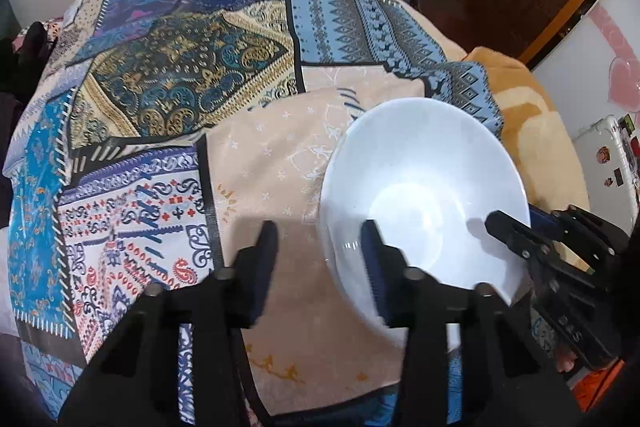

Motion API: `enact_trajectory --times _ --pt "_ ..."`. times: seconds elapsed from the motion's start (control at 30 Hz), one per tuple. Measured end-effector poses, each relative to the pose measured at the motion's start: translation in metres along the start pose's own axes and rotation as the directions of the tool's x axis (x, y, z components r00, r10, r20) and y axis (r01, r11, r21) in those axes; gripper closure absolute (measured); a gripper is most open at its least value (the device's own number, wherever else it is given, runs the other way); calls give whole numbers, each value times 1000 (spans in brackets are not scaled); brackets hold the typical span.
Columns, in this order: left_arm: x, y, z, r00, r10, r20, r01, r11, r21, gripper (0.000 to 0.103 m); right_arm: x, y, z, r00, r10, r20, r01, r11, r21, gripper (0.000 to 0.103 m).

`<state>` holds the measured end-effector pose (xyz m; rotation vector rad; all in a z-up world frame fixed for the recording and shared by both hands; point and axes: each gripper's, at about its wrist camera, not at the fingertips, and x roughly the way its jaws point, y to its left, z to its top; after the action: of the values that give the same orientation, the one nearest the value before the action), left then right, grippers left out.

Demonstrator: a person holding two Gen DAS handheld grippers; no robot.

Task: Organize plates and bowls
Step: 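Lift the white bowl and carry it toward the nested bowls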

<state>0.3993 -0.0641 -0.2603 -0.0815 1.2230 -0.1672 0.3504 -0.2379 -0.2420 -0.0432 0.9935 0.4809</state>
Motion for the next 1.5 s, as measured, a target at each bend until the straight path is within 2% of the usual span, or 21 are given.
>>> enact_trajectory --times 0.1,0.2,0.37,0.5,0.8,1.03,1.5 --pt "10 2 1 999 -29 -27 29 1000 -9 79 2 -1 3 1000 3 -15 -3 1000 14 84" --pt "12 0 0 999 -45 -22 45 999 -1 87 5 -3 7 1000 -1 -28 2 999 51 83" --pt "12 -4 0 999 -31 -10 32 999 19 90 11 0 8 999 -13 -45 15 999 43 84" --pt "11 -7 -1 1000 -22 -6 22 999 34 92 9 2 5 999 -26 -28 27 999 42 86" --pt "1 -9 -8 999 -37 -12 37 999 38 92 -9 5 -2 999 -20 -27 22 998 55 87" --pt "-25 -17 -20 999 -51 8 50 998 44 92 -32 14 -8 1000 -10 -10 10 997 70 87" --pt "-113 -21 -59 990 -80 119 76 997 34 92 -105 59 -18 994 -14 110 10 999 43 87"
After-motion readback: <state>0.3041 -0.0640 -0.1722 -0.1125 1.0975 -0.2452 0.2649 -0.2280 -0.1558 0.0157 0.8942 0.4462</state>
